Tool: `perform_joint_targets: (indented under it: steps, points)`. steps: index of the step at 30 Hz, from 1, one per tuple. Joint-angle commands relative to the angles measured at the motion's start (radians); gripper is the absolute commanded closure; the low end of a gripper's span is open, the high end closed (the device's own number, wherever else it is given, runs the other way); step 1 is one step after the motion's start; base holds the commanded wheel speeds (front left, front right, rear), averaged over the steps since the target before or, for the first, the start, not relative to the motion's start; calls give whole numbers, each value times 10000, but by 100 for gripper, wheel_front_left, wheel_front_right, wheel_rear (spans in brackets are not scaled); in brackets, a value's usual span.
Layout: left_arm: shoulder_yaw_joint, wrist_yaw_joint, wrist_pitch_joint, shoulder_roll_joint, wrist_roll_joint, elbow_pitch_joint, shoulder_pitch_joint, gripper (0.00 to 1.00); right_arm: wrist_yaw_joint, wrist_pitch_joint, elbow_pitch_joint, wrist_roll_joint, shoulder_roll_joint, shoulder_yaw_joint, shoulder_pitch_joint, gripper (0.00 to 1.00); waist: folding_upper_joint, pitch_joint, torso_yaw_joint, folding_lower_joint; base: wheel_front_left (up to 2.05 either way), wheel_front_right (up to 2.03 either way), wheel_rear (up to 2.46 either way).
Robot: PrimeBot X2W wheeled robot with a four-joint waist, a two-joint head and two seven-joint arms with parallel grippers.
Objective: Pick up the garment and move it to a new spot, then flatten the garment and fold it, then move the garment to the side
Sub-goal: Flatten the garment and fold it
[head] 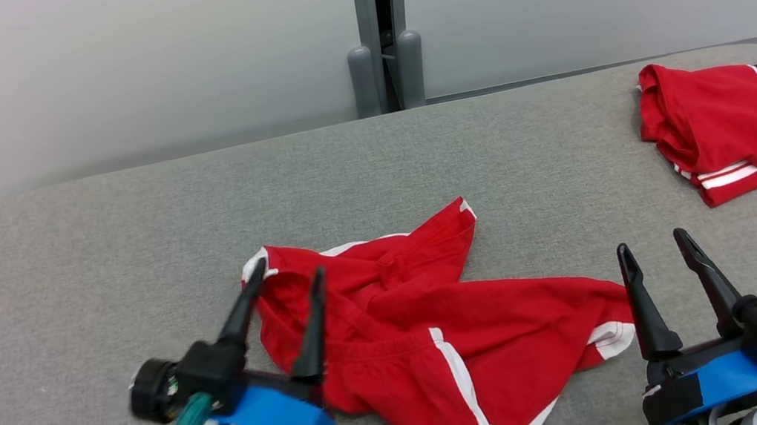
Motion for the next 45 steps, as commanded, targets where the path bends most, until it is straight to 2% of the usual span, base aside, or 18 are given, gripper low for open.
perform_joint_targets:
  steps: [1, 9, 15, 27, 36, 37, 38, 39, 45]
  points:
    - [-197, -43, -24, 32, -97, 185, -194, 0, -4, -5, 35, 9, 28, 30, -130, 0, 0, 31, -70, 0, 0, 0, 0]
    - [-3269, -57, 891, 340, -1667, 1781, -1850, 0, -4, -5, 225, 86, 24, 88, -281, 0, 0, 250, -587, 0, 0, 0, 0]
    - [-4920, -57, 1588, 709, -2874, 2530, -2512, 0, -4, -5, 257, 85, 0, 44, -365, 0, 0, 398, -850, 0, 0, 0, 0]
    - [-6787, -59, 2799, 1439, -4328, 3276, -2747, 0, -4, -5, 307, 50, -4, -129, -363, 0, 0, 510, -767, 0, 0, 0, 0]
    - [-7498, -60, 2920, 1422, -4875, 3758, -2875, 0, -4, -5, 349, 94, 10, -65, -419, 0, 0, 567, -767, 0, 0, 0, 0]
    - [-7545, -60, 2896, 1430, -4866, 3862, -2924, 39, -4, -5, 355, 96, 11, -66, -416, 0, 0, 571, -772, 0, 0, 0, 0]
    - [-7555, -60, 2802, 1428, -4822, 3957, -2973, 64, -4, -5, 354, 97, 12, -67, -415, 0, 0, 575, -775, 0, 0, 0, 0]
    - [-7547, -55, 2689, 1402, -4803, 4040, -2995, 100, -4, -5, 355, 101, 14, -71, -418, 0, 0, 578, -774, 0, 0, 0, 0]
    - [-7570, -47, 2231, 1208, -4737, 4405, -3196, 100, -4, -5, 367, 120, 24, -104, -360, 0, 0, 552, -658, 0, 0, 0, 0]
